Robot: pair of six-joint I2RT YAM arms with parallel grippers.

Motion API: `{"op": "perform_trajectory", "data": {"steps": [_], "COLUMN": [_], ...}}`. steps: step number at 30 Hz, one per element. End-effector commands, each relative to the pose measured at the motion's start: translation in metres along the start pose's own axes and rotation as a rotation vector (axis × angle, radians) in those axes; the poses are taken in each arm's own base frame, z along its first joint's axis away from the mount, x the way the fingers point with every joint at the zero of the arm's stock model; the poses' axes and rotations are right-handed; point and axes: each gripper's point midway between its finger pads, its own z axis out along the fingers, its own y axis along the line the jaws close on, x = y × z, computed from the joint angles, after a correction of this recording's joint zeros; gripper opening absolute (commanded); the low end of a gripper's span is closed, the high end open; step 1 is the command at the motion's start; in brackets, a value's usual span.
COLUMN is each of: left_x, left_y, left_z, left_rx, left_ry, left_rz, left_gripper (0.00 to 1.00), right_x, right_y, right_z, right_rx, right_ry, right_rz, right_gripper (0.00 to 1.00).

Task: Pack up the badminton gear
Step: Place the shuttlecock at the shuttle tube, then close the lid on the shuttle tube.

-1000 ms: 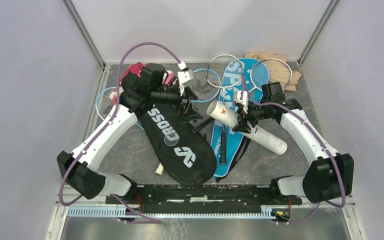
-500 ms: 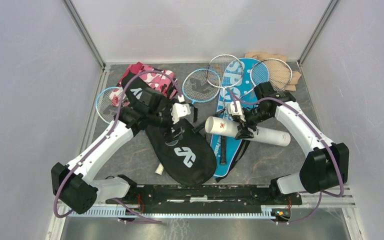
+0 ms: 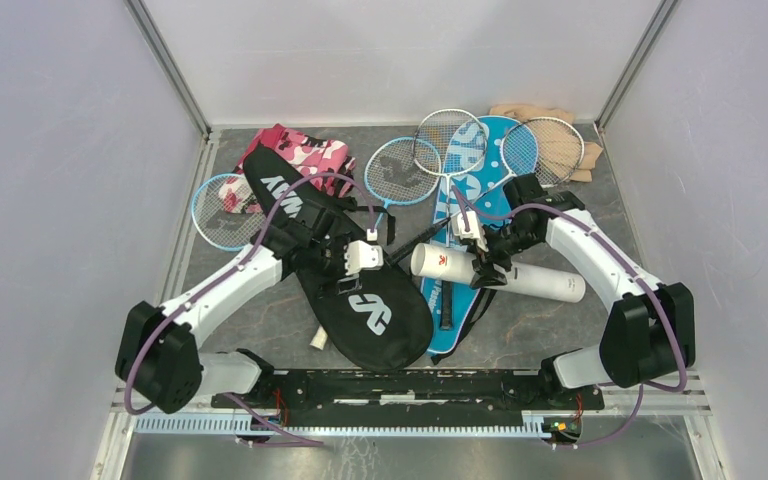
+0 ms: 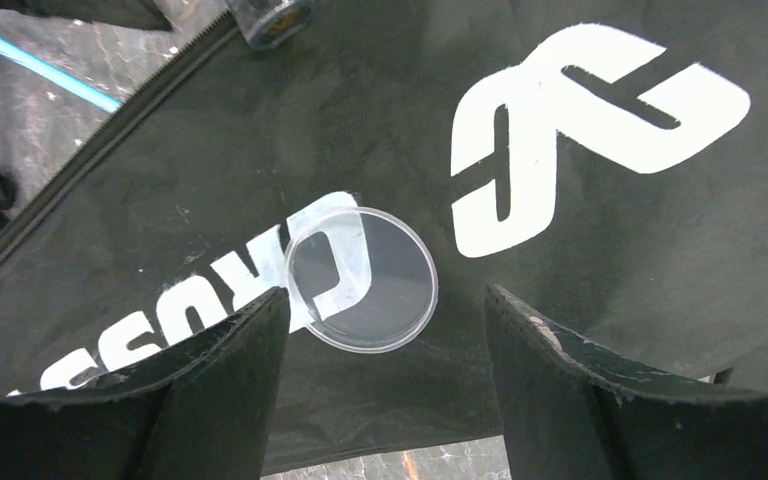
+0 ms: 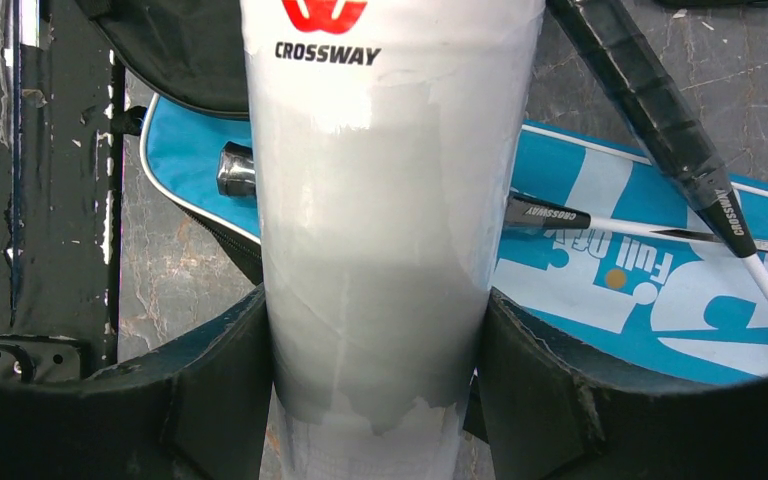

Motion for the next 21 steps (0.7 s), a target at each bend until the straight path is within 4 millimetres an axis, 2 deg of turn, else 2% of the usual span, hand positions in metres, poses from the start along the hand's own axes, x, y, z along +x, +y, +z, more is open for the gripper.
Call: {"op": "perform_trajectory", "data": {"steps": [1,10,21], "left_x": [0.005,0.012,0.021], "left_y": [0.014,0.008,0.003], "left_z": [0.01,0.027,0.035], "left_rx": [-0.01,0.016,-0.029], "left_ry": [0.038,0.052,0.092], "left_rz": [0.078,0.035,0.02], "left_gripper": [0.75,0.68,0.43], "right_x": [-0.01,-0.005,-0.003], "right_y": [-0.004,-0.006,-0.006], "right_z": [-0.003,0.001,0.003], "right_rx": [0.042,0.044,0.038], "right_ry": [-0.026,-0.019,-0.021], "right_rz": [-0.017,0.002,0.011], "right_gripper": [0.13,0.13,0.13]}}
